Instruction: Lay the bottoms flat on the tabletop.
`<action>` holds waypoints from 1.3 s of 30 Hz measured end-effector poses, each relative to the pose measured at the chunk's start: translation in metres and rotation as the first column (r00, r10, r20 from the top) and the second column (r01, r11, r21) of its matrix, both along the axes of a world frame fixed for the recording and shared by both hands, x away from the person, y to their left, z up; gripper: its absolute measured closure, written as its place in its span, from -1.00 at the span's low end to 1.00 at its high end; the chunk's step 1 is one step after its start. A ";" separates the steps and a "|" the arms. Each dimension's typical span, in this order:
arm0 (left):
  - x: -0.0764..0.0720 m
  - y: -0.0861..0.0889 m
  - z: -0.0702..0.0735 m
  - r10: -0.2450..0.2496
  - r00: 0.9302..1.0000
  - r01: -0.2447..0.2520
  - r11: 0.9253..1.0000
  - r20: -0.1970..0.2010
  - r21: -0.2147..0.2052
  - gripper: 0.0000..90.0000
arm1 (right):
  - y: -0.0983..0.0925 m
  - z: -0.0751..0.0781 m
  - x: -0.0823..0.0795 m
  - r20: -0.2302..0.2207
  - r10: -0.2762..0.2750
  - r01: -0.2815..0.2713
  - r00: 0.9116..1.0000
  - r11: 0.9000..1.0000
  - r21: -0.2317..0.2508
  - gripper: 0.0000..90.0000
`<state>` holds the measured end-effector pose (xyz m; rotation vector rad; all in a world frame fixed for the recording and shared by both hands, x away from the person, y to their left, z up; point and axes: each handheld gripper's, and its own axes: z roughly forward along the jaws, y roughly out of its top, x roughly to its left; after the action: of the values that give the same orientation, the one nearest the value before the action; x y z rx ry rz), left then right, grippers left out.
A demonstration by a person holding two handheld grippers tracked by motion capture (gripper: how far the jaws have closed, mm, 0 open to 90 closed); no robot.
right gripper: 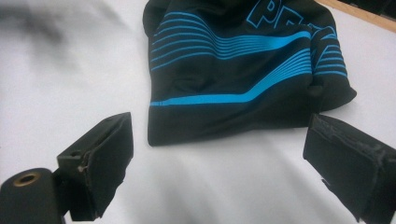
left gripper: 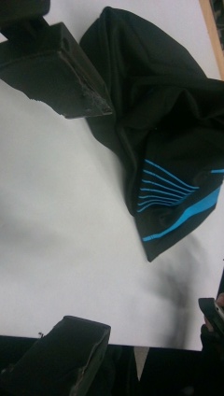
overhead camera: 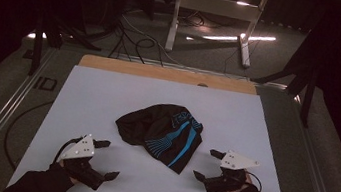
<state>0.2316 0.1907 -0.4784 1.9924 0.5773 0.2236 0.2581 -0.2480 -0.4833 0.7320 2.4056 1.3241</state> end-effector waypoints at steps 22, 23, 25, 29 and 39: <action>0.004 -0.010 0.031 -0.045 0.999 0.045 0.999 0.027 -0.006 -1.00 | 0.003 0.038 -0.004 0.018 -0.014 0.013 1.000 0.998 0.056 -0.80; 0.005 -0.010 0.033 -0.044 0.999 0.045 0.999 0.030 -0.006 -1.00 | 0.003 0.041 -0.003 0.014 -0.016 0.015 1.000 0.998 0.067 -0.80; 0.007 -0.010 0.037 -0.039 0.999 0.039 0.999 0.032 -0.007 -1.00 | 0.002 0.048 -0.003 0.023 -0.018 0.016 1.000 0.997 0.074 -0.80; 0.009 -0.011 0.042 -0.038 0.998 0.038 0.999 0.041 0.004 -1.00 | 0.002 0.059 0.000 0.042 -0.028 0.025 0.999 0.997 0.068 -0.80; 0.027 -0.015 0.058 -0.031 0.997 0.029 0.999 0.066 0.022 -1.00 | 0.007 0.077 0.018 0.064 -0.050 0.045 0.997 0.996 0.072 -0.80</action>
<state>0.2582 0.1760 -0.4204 2.0044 0.5044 0.2771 0.2758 -0.2413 -0.4058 0.7474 2.2868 1.3984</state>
